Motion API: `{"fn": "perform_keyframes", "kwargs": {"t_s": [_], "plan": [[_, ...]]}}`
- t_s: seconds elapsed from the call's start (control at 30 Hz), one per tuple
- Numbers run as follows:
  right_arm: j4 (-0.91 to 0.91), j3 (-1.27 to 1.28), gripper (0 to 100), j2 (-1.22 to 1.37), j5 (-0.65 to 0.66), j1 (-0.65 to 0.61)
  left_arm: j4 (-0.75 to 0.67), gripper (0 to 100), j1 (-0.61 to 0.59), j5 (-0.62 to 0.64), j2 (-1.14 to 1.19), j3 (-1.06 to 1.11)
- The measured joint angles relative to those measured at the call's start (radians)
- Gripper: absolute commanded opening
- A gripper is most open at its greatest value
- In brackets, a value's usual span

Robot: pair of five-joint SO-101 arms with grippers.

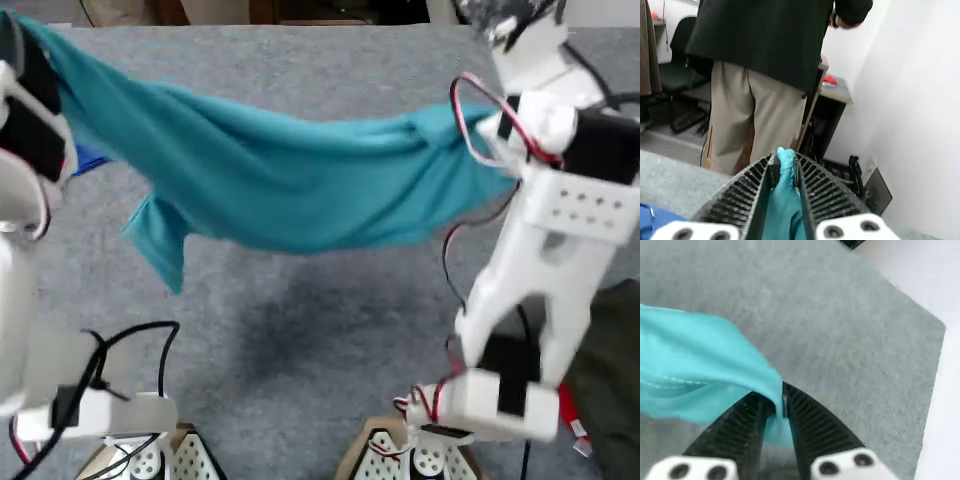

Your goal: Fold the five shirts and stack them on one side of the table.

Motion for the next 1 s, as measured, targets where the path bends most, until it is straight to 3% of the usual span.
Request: {"fn": "perform_keyframes", "kwargs": {"t_s": [0.27, 0.57, 0.73, 1.0], "plan": [[-0.043, 0.176, 0.5, -0.066, 0.051, 0.0, 0.0, 2, 0.0, 0.0, -0.064, 0.021], [-0.25, 0.183, 0.5, 0.176, 0.054, 0.002, -0.017, 2, 0.0, 0.0, 0.04, 0.388], [-0.402, 0.14, 0.5, 0.37, 0.066, -0.029, -0.146, 2, 0.0, 0.058, 0.189, 0.614], [-0.595, -0.141, 1.5, 0.709, 0.04, -0.094, -0.543, 2, -0.071, 0.083, 0.377, 0.968]]}}
